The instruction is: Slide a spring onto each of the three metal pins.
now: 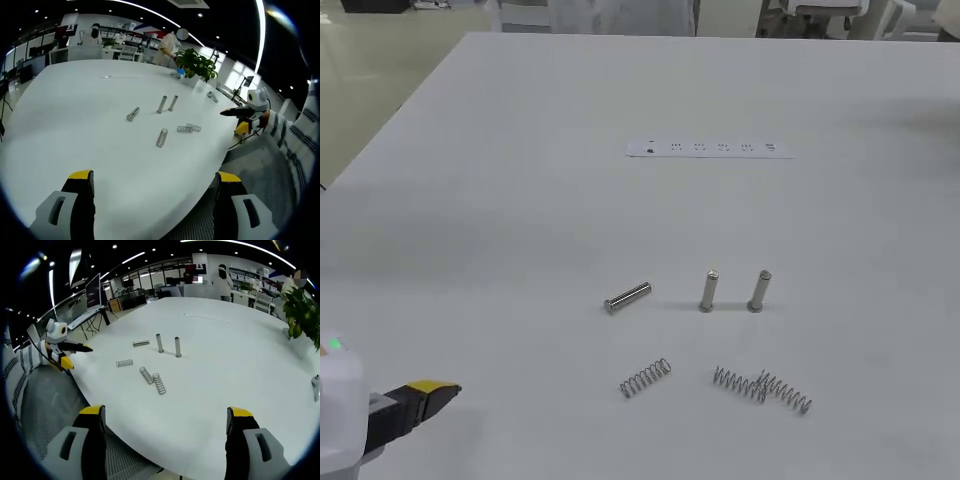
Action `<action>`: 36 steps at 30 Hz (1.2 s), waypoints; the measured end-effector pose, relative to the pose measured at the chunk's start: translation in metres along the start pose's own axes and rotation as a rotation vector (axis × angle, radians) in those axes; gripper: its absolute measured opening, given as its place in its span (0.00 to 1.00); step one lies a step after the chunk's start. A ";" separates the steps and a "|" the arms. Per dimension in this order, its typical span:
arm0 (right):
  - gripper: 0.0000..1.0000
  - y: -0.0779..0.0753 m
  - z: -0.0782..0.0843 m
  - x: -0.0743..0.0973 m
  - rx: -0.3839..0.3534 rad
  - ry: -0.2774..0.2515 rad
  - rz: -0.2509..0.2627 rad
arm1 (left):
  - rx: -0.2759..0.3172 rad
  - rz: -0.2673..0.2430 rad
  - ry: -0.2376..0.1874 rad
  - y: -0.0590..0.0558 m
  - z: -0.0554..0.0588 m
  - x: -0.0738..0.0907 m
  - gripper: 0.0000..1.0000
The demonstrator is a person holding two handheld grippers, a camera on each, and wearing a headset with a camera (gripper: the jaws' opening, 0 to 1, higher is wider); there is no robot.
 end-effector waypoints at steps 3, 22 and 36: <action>1.00 0.001 -0.001 0.000 0.005 0.001 -0.002 | 0.000 -0.002 0.000 0.000 0.000 0.001 0.98; 1.00 0.005 -0.007 -0.006 0.029 0.013 -0.013 | -0.014 -0.001 -0.016 0.002 -0.005 0.001 0.98; 1.00 0.005 -0.007 -0.003 0.031 0.019 -0.004 | -0.063 0.033 -0.018 0.006 -0.031 -0.011 0.98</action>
Point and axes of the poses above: the centre of the closed fingertips' face, and the gripper's own axes: x roughly backward along the fingers, y roughly to its left, z roughly out of its underside, the point moved 7 cm from there along x, roughly backward along the fingers, and after that the axes turned 5 degrees about z, right-handed, at the moved point
